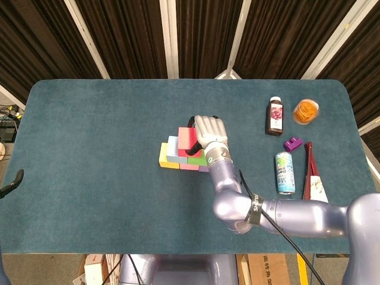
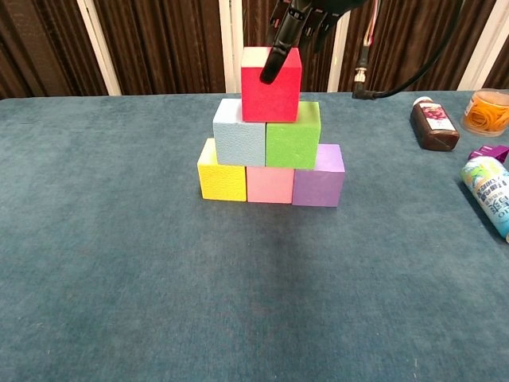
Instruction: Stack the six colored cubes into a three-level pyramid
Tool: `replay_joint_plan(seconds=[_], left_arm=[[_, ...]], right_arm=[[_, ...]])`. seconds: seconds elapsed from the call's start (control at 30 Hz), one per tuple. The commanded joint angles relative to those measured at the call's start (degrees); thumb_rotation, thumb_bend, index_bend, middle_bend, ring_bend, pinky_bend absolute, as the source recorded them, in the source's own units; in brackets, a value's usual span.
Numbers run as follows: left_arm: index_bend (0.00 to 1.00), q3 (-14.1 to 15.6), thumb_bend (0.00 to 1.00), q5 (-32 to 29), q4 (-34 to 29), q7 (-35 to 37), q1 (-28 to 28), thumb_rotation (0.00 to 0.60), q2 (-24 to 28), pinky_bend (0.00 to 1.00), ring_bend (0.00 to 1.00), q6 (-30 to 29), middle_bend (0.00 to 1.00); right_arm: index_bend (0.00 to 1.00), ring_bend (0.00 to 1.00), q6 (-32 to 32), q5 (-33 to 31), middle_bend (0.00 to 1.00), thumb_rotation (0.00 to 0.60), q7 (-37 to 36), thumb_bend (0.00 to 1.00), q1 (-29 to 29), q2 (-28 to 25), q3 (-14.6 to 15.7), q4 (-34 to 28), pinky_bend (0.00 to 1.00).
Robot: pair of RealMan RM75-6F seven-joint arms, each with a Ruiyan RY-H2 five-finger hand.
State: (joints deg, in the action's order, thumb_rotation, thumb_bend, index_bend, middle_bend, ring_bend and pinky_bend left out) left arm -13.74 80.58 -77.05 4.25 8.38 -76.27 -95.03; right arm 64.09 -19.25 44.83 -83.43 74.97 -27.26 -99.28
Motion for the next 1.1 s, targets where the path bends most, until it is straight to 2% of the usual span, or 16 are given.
replay_joint_plan(seconds=[0.03,1.1], left_arm=[[0.13,0.0,0.32,-0.1,-0.1,0.0,0.0,0.6,0.0,0.0,0.0,0.1,0.0],[0.13,-0.4,0.32,-0.6,0.0,-0.2,0.0,0.6,0.0,0.0,0.0,0.1,0.0]], right_arm=[[0.44,0.31,0.3,-0.1,0.39,0.6,0.3,0.2,0.1,0.2,-0.3,0.0,0.14],[0.44,0.31,2.3,-0.4,0.39,0.6,3.9,0.2,1.1,2.0,-3.7,0.8,0.13]])
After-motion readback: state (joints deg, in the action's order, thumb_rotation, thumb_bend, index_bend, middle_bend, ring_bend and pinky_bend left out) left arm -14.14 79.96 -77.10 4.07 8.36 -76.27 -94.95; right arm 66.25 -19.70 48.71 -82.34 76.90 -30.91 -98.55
